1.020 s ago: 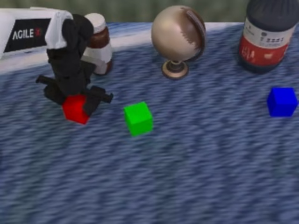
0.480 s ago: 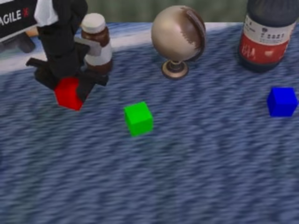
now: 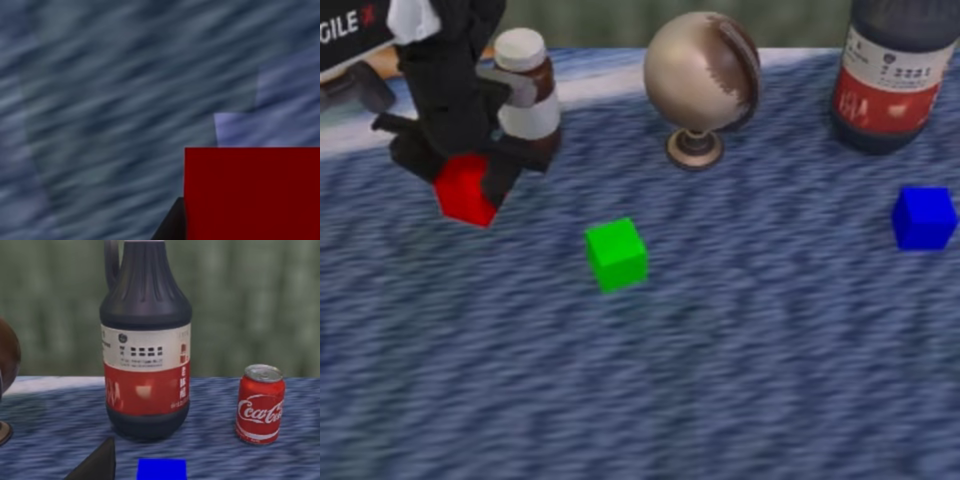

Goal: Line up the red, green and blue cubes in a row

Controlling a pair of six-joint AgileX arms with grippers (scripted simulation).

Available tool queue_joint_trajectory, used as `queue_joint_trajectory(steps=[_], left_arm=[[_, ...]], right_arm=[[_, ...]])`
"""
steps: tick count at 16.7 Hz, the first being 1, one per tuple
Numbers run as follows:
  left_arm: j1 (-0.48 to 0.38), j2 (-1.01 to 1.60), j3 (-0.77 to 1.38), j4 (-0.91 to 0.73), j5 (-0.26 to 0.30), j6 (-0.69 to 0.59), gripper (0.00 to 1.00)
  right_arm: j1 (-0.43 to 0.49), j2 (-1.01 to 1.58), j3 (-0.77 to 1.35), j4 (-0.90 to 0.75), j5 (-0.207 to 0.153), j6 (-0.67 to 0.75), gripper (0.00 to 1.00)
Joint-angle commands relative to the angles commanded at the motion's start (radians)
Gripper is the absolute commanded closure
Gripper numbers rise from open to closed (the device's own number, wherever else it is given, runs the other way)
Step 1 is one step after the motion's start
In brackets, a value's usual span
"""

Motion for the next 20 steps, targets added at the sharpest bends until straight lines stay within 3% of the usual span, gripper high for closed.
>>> queue_joint_trajectory(steps=[4, 12, 15, 20], left_arm=[[-0.084, -0.068, -0.086, 0.019, -0.004, -0.150, 1.00], [-0.332, -0.286, -0.375, 0.078, -0.015, -0.669, 1.00], [-0.374, -0.333, -0.425, 0.094, -0.018, -0.734, 1.00], [-0.371, -0.329, -0.426, 0.096, -0.018, -0.732, 1.00]], right_arm=[[0.000, 0.000, 0.000, 0.000, 0.000, 0.000, 0.00], [0.000, 0.000, 0.000, 0.000, 0.000, 0.000, 0.00], [0.000, 0.000, 0.000, 0.000, 0.000, 0.000, 0.00], [0.000, 0.000, 0.000, 0.000, 0.000, 0.000, 0.00]])
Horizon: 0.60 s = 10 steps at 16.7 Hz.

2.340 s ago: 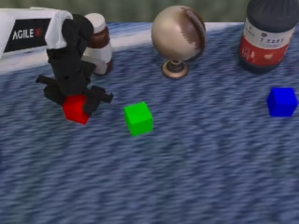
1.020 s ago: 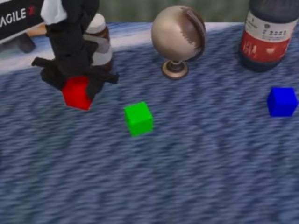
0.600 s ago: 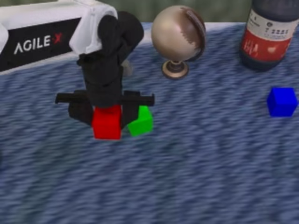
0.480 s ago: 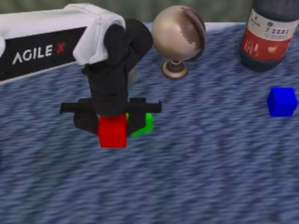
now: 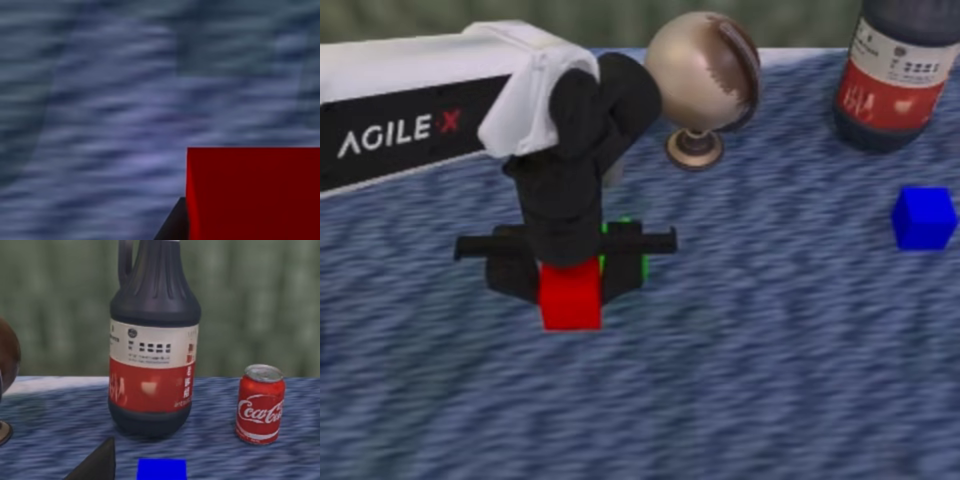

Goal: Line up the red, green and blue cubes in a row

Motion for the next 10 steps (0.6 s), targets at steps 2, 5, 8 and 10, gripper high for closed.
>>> queue_joint_trajectory(steps=[2, 5, 8, 10], left_arm=[[-0.001, 0.013, -0.026, 0.038, 0.000, 0.001, 1.00], [0.001, 0.053, -0.093, 0.157, 0.000, 0.000, 1.00], [-0.001, 0.089, -0.150, 0.245, 0.000, 0.000, 1.00], [-0.001, 0.093, -0.156, 0.253, 0.000, 0.000, 1.00]], right_arm=[[0.000, 0.000, 0.000, 0.000, 0.000, 0.000, 0.00], [0.000, 0.000, 0.000, 0.000, 0.000, 0.000, 0.00], [0.000, 0.000, 0.000, 0.000, 0.000, 0.000, 0.00], [0.000, 0.000, 0.000, 0.000, 0.000, 0.000, 0.00]])
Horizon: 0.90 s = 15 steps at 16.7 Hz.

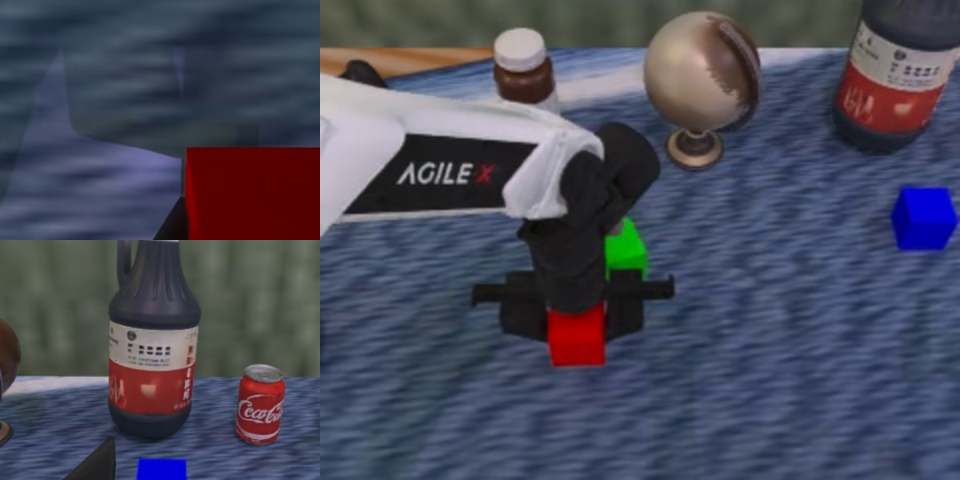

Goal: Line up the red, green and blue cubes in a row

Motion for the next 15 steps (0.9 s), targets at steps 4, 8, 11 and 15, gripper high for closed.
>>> queue_joint_trajectory(steps=[4, 8, 11, 15], left_arm=[[0.000, 0.000, 0.000, 0.000, 0.000, 0.000, 0.85], [0.000, 0.000, 0.000, 0.000, 0.000, 0.000, 0.55], [0.000, 0.000, 0.000, 0.000, 0.000, 0.000, 0.32], [0.000, 0.000, 0.000, 0.000, 0.000, 0.000, 0.02]], right_arm=[[0.000, 0.000, 0.000, 0.000, 0.000, 0.000, 0.00], [0.000, 0.000, 0.000, 0.000, 0.000, 0.000, 0.00], [0.000, 0.000, 0.000, 0.000, 0.000, 0.000, 0.00], [0.000, 0.000, 0.000, 0.000, 0.000, 0.000, 0.00]])
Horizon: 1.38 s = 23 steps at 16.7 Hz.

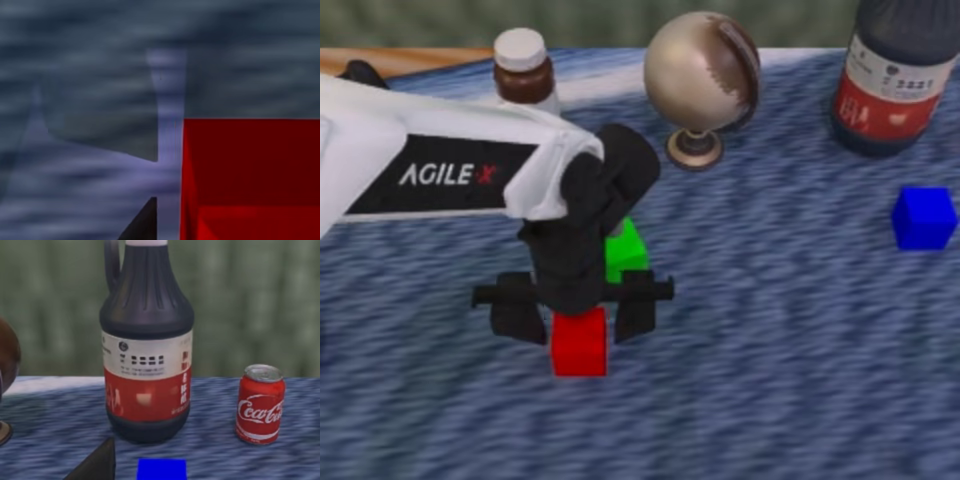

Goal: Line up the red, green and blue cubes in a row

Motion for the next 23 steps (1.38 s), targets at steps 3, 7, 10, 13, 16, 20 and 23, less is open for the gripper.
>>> queue_joint_trajectory(steps=[3, 7, 10, 13, 16, 20, 23], left_arm=[[0.000, 0.000, 0.000, 0.000, 0.000, 0.000, 0.00], [0.000, 0.000, 0.000, 0.000, 0.000, 0.000, 0.00], [0.000, -0.002, 0.003, -0.004, 0.000, 0.000, 0.00], [0.003, -0.028, 0.048, -0.073, -0.001, -0.003, 0.00], [0.011, -0.071, 0.110, -0.190, 0.000, -0.006, 0.00], [0.016, -0.105, 0.149, -0.252, -0.001, -0.006, 0.00], [0.011, -0.100, 0.147, -0.250, -0.001, -0.004, 0.00]], right_arm=[[0.000, 0.000, 0.000, 0.000, 0.000, 0.000, 0.00], [0.000, 0.000, 0.000, 0.000, 0.000, 0.000, 0.00], [0.000, 0.000, 0.000, 0.000, 0.000, 0.000, 0.00], [0.000, 0.000, 0.000, 0.000, 0.000, 0.000, 0.00], [0.000, 0.000, 0.000, 0.000, 0.000, 0.000, 0.00], [0.000, 0.000, 0.000, 0.000, 0.000, 0.000, 0.00], [0.000, 0.000, 0.000, 0.000, 0.000, 0.000, 0.00]])
